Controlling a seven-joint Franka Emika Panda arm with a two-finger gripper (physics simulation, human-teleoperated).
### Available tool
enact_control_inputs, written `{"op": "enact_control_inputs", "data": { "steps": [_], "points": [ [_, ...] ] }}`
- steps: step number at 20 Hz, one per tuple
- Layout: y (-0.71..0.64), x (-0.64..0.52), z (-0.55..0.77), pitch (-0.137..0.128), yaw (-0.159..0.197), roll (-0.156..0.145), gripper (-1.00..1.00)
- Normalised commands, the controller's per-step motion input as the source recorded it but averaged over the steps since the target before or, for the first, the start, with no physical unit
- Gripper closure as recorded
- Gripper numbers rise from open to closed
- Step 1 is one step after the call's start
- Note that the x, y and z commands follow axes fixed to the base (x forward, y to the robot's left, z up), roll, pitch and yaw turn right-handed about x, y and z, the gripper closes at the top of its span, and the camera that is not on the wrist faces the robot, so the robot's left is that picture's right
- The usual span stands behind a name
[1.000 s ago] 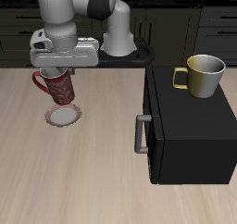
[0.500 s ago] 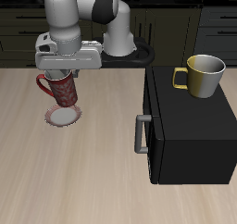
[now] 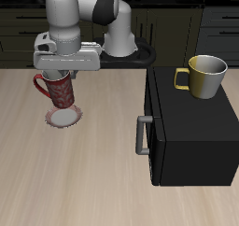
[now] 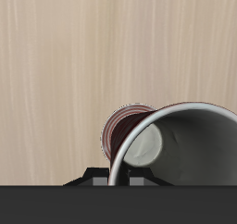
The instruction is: Place the red mug on the plate
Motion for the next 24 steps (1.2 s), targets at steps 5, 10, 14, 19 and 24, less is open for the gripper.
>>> {"op": "enact_control_inputs", "data": {
  "steps": [5,10,14,19,24],
  "points": [
    [-0.13,0.04,-0.1,0.023,-0.001,-0.02,1.0],
    [-0.1,0.08,-0.19,0.042,-0.003,-0.023,1.0],
    [0.04,0.03,-0.25,0.052,-0.003,0.008,1.0],
    [0.04,-0.02,-0.18,0.029,0.012,0.011,1.0],
    [0.0,0.03,-0.15,0.051,0.001,-0.001,1.0]
  ]
}}
